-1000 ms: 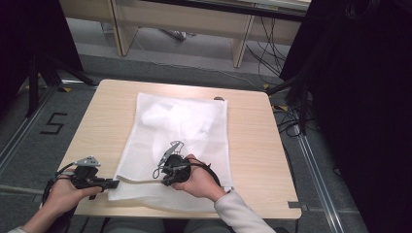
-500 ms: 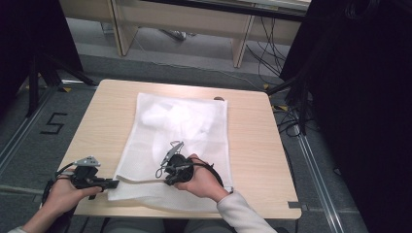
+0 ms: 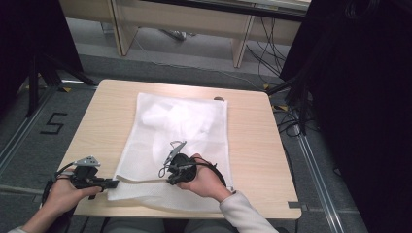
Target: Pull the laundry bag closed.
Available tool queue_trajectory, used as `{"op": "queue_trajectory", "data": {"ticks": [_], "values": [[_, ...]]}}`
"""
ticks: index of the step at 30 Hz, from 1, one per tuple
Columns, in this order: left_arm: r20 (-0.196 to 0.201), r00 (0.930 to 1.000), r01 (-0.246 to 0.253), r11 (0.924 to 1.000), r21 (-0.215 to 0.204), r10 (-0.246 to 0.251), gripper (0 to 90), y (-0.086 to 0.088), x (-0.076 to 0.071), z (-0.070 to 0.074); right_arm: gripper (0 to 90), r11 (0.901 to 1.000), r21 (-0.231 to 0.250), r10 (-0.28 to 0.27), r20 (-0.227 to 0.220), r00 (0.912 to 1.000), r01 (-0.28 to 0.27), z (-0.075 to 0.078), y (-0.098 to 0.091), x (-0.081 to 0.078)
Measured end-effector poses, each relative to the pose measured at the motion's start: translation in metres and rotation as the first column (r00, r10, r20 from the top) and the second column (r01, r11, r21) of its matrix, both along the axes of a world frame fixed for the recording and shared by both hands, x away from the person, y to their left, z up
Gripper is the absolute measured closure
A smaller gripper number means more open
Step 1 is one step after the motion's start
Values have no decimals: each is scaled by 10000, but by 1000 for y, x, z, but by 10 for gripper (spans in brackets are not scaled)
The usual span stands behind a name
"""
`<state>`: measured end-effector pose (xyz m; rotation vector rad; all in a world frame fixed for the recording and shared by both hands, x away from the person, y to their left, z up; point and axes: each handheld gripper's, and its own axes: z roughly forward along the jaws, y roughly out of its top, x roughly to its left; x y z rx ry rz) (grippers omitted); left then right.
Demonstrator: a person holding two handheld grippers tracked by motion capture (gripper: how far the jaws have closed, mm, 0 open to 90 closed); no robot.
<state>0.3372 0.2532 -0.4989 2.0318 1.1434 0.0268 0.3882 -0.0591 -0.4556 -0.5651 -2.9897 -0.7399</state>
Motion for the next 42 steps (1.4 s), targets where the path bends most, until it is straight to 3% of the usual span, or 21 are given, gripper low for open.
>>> {"op": "queue_trajectory", "data": {"ticks": [12, 14, 42], "values": [[167, 9998, -118, 9999, -58, 119, 852, 0, 0, -1, 824, 9999, -26, -171, -102, 9998, 170, 2, -6, 0], [51, 10000, -50, 9999, 105, 50, 852, 1, 0, 0, 823, 10000, 42, -5, -30, 10000, 5, 1, -7, 1], [49, 9999, -91, 9999, 96, 91, 852, 1, 0, 0, 823, 9998, -21, -173, -41, 9998, 173, 4, -19, 0]]}}
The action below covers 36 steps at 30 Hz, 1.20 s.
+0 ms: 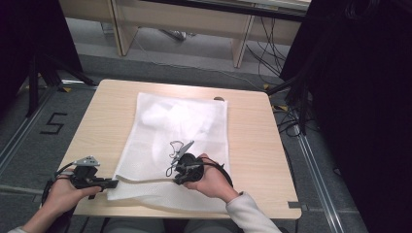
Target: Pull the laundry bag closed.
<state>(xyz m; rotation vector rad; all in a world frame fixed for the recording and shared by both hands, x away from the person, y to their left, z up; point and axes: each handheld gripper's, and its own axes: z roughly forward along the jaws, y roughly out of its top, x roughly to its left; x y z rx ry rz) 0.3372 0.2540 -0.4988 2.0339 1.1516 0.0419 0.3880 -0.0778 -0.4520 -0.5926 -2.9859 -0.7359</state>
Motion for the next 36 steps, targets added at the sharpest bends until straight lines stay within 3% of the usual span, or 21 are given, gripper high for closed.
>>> {"op": "queue_trajectory", "data": {"ticks": [24, 31, 32, 36], "values": [[111, 9999, -84, 9999, -118, 85, 852, 0, 0, -1, 823, 9996, -47, -287, -26, 9996, 287, 2, -10, -2], [-33, 10000, 33, 10000, -21, -33, 852, 1, 0, 0, 823, 9998, -4, -197, -54, 9998, 197, 2, -14, -1], [97, 9999, -74, 9999, -117, 75, 852, 0, 0, -1, 823, 9995, -49, -318, -44, 9995, 318, 3, -15, -2], [103, 9999, -85, 9999, -130, 86, 852, 0, 0, -1, 823, 9999, 1, -129, -47, 9999, 129, 3, -17, -1]]}}
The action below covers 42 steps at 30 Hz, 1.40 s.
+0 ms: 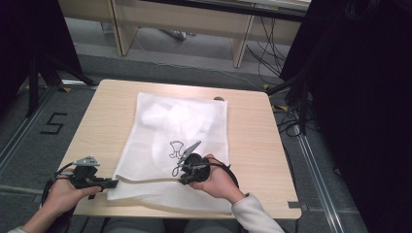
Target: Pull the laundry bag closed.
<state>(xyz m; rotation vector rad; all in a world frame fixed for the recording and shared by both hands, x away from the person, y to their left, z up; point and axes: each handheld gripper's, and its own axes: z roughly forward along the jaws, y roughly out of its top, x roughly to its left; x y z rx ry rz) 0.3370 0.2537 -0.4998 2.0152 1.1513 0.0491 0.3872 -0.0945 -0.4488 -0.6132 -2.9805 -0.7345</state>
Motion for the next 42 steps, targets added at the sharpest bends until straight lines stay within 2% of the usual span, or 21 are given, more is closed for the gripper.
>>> {"op": "queue_trajectory", "data": {"ticks": [3, 4, 8, 10, 18, 22, 24, 42], "values": [[-127, 9999, 85, 9999, 103, -84, 852, 1, 0, 1, 823, 9997, -32, -229, -45, 9997, 229, 0, -2, -1], [-139, 9998, 111, 9999, 92, -110, 852, 1, 0, 1, 823, 10000, -3, -86, 0, 10000, 86, 0, -2, 0], [-36, 10000, -8, 10000, 87, 8, 852, 0, 0, 0, 823, 9998, -31, -181, -23, 9998, 180, 0, -4, -1], [-138, 9999, 80, 9999, 81, -78, 852, 1, 0, 1, 823, 10000, 11, -84, 5, 10000, 84, 0, -6, 0], [-139, 9999, 41, 10000, 81, -40, 852, 1, 0, 1, 823, 9994, -75, -341, -38, 9994, 340, 0, -12, -1], [-153, 9999, 64, 10000, 46, -64, 852, 1, 0, 1, 823, 9998, -13, -206, -60, 9998, 206, 0, -13, 0], [-148, 9999, 67, 10000, 70, -66, 852, 1, 0, 1, 823, 9993, -93, -353, 22, 9994, 354, 0, -14, -1], [-153, 9999, 34, 10000, 79, -33, 852, 1, 0, 1, 823, 9985, -156, -520, -99, 9986, 518, -2, -25, -1]]}}
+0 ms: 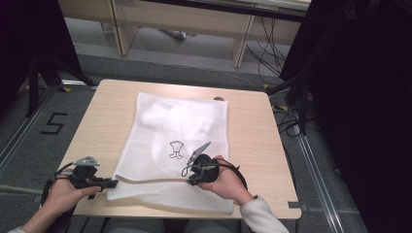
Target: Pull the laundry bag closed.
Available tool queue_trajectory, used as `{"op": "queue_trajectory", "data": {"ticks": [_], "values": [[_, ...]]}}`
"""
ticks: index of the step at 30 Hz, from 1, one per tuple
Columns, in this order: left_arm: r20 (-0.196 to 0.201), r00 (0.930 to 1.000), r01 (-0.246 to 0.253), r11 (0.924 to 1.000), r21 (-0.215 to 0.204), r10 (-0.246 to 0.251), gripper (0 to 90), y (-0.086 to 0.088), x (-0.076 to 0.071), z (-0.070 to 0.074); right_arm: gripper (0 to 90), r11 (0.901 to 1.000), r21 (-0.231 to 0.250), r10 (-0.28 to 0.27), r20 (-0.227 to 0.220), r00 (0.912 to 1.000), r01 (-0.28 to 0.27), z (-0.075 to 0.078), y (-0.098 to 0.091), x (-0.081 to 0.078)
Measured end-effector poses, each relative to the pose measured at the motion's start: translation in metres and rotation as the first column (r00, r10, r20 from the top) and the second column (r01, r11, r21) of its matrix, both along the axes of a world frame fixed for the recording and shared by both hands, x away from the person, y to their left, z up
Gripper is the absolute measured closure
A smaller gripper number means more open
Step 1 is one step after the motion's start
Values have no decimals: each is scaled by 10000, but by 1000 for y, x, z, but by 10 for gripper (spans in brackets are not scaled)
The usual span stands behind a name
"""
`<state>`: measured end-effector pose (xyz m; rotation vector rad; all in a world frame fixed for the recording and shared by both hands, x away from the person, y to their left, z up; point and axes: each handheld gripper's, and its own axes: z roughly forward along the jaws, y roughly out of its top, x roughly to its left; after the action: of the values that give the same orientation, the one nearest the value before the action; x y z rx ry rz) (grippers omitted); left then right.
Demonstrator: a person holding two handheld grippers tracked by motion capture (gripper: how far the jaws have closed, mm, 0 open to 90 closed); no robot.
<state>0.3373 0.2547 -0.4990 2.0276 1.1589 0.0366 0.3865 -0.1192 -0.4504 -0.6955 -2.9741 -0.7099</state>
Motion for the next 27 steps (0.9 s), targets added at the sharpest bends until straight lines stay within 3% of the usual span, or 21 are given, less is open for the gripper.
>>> {"op": "queue_trajectory", "data": {"ticks": [27], "values": [[-14, 10000, -45, 10000, 14, 45, 852, 0, 0, 0, 823, 10000, -46, 1, -51, 10000, -1, 0, -8, -1]]}}
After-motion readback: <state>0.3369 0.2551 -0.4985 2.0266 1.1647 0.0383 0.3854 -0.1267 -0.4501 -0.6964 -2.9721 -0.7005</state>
